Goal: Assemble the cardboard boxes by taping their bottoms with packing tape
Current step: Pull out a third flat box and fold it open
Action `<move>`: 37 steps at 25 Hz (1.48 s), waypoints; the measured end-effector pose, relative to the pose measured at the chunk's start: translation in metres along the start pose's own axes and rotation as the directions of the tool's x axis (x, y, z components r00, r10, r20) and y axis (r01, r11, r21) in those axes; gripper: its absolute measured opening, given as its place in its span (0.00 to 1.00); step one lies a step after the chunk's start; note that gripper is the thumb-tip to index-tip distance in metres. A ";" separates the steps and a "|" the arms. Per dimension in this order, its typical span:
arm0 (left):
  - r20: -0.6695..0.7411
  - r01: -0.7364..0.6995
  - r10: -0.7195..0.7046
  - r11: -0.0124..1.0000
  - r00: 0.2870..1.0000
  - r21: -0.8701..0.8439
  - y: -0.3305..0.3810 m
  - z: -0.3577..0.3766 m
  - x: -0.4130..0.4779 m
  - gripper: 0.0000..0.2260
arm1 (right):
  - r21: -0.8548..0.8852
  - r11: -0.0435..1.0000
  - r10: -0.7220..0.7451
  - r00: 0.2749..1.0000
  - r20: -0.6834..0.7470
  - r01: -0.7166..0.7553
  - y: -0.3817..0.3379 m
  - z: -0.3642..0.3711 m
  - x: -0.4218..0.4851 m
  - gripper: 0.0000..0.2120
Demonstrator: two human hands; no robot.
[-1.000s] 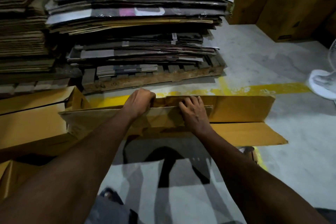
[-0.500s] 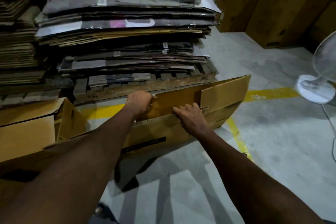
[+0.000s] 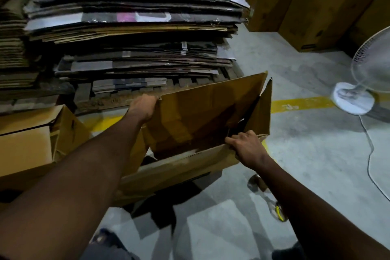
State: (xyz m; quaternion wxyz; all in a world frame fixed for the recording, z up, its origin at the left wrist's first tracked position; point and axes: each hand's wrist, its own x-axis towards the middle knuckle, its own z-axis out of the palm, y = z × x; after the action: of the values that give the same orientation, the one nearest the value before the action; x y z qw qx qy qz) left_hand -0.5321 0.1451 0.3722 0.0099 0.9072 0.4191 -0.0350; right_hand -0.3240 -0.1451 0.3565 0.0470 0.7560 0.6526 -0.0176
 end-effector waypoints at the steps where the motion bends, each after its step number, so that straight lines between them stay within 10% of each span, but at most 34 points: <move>1: 0.005 -0.012 0.012 1.000 1.000 -0.002 -0.001 0.001 0.004 0.10 | -0.018 1.000 0.009 1.000 0.029 -0.009 0.005 0.002 -0.003 0.13; 10: -0.011 0.024 -0.024 0.998 1.000 0.049 0.011 0.051 -0.022 0.14 | -0.061 0.998 0.040 0.970 0.241 -0.026 0.024 0.047 -0.025 0.16; 16: 0.214 -0.078 0.133 0.966 0.968 -0.247 0.022 0.075 -0.022 0.14 | -0.111 0.994 0.021 0.987 0.159 -0.004 0.014 0.067 -0.029 0.16; 22: 0.164 -0.197 0.198 0.980 0.966 -0.018 0.032 0.081 -0.017 0.11 | -0.084 0.994 0.086 0.984 0.156 -0.073 0.013 0.085 -0.026 0.14; 37: 0.042 0.019 -0.024 0.992 0.999 0.122 -0.026 0.089 0.018 0.10 | -0.019 0.973 0.228 0.948 0.221 -0.229 0.028 0.090 -0.028 0.10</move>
State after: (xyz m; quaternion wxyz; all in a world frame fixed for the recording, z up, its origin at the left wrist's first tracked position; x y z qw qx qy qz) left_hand -0.5450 0.1713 0.2822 -0.0365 0.9006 0.4256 -0.0803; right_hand -0.2973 -0.1854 0.2708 0.1187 0.8199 0.5514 -0.0983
